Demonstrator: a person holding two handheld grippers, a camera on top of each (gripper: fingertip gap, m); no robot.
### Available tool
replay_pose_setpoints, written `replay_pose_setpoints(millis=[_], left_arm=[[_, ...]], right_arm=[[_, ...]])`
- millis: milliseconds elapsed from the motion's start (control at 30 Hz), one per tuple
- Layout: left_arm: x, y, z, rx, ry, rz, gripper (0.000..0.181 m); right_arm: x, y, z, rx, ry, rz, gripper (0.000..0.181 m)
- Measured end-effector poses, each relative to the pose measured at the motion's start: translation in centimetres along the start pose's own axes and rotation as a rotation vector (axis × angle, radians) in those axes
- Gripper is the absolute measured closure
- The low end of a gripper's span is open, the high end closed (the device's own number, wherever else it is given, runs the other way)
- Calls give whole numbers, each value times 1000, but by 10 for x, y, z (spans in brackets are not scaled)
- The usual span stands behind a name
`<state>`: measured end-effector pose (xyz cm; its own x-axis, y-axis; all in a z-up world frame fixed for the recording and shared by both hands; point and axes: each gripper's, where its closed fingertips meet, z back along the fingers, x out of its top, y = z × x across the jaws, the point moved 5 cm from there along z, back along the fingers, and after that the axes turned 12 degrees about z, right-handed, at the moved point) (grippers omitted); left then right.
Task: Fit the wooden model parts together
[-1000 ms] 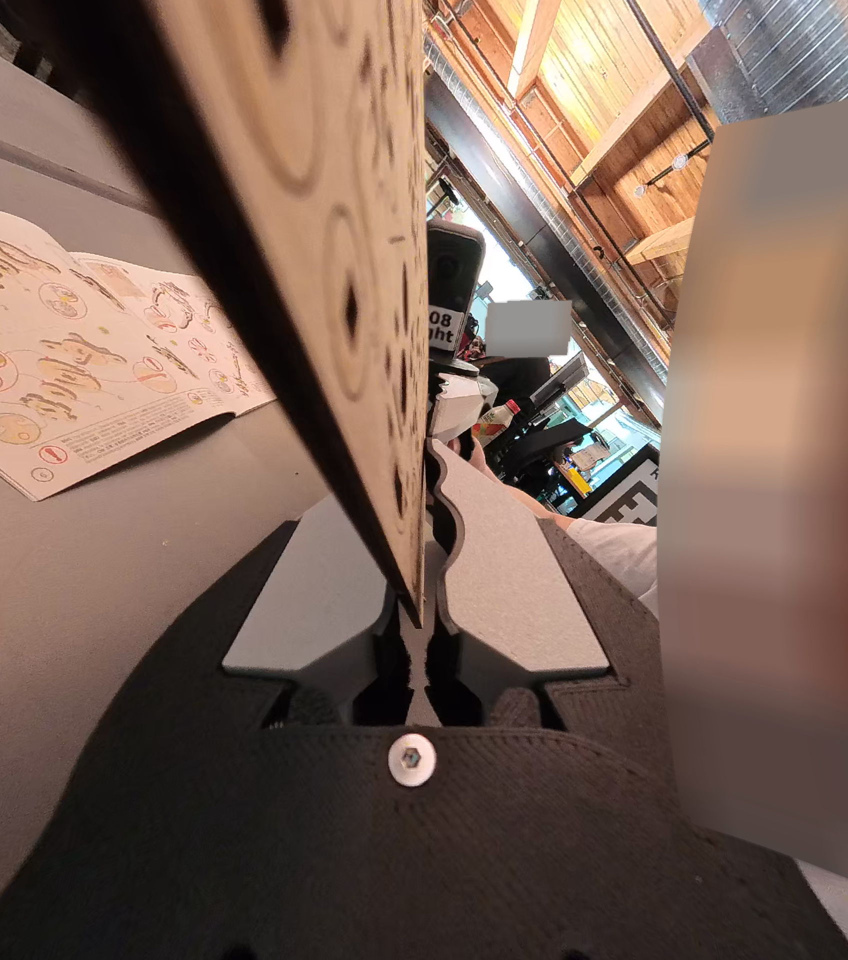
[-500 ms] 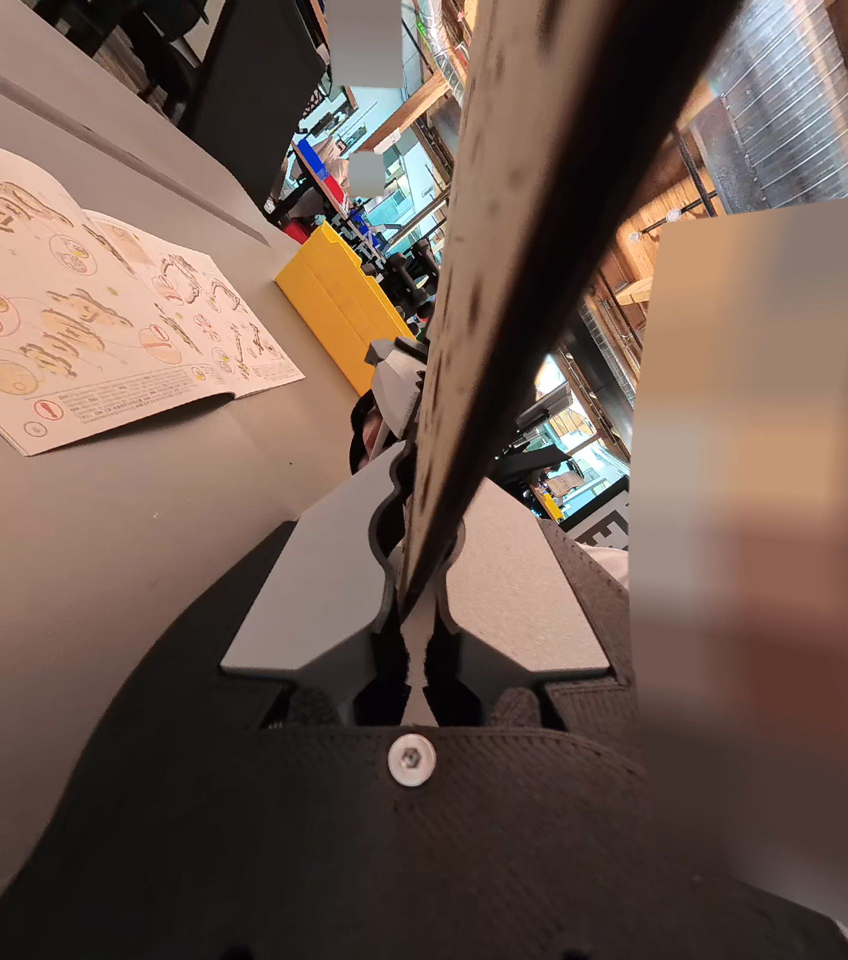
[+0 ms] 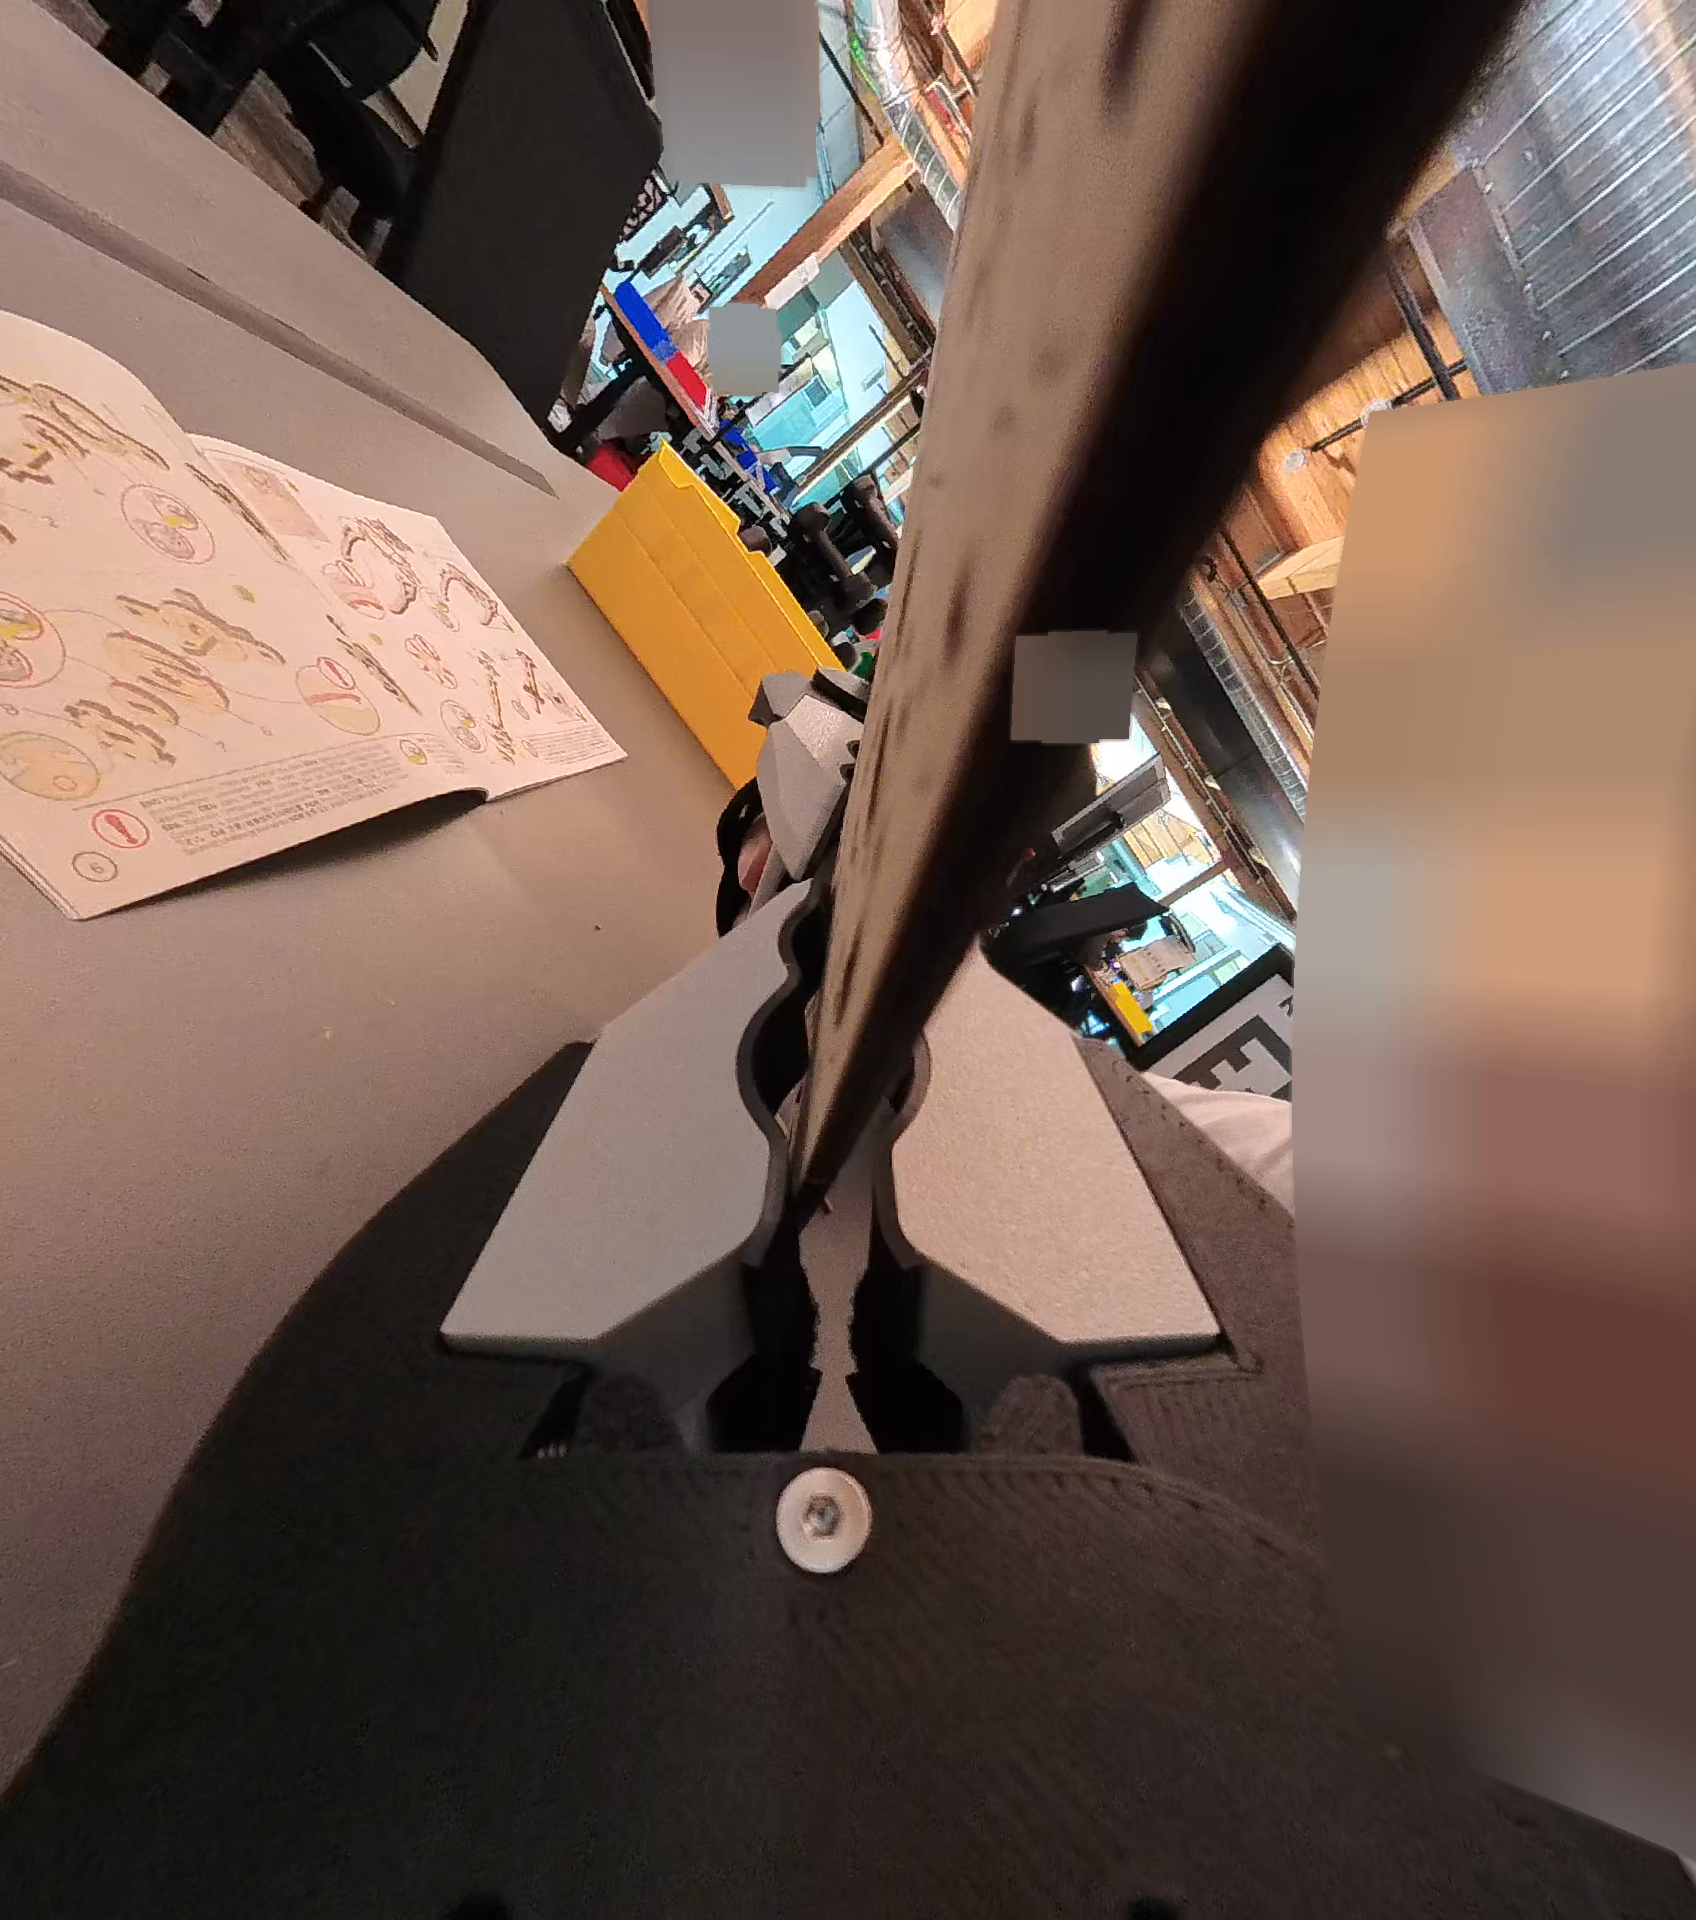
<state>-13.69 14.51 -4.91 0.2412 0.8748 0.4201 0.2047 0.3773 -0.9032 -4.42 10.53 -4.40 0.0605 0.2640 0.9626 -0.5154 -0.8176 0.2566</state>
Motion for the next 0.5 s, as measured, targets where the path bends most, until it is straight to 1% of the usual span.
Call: replay_pose_setpoints(millis=[100, 200, 267, 433, 500], left_arm=[[1, -4, 0, -22, 16, -41, 181], [-1, -11, -1, -19, 22, -121, 181], [0, -13, -1, -8, 21, -155, 181], [1, -11, 0, -29, 15, -121, 181], [1, -10, 0, -11, 14, -134, 181]], right_arm=[[3, 2, 1, 35, -38, 10, 174], [7, 4, 3, 114, -81, -60, 176], [7, 4, 2, 114, -91, -79, 177], [12, -2, 9, 108, -163, -175, 178], [11, -3, 10, 92, -146, -177, 178]])
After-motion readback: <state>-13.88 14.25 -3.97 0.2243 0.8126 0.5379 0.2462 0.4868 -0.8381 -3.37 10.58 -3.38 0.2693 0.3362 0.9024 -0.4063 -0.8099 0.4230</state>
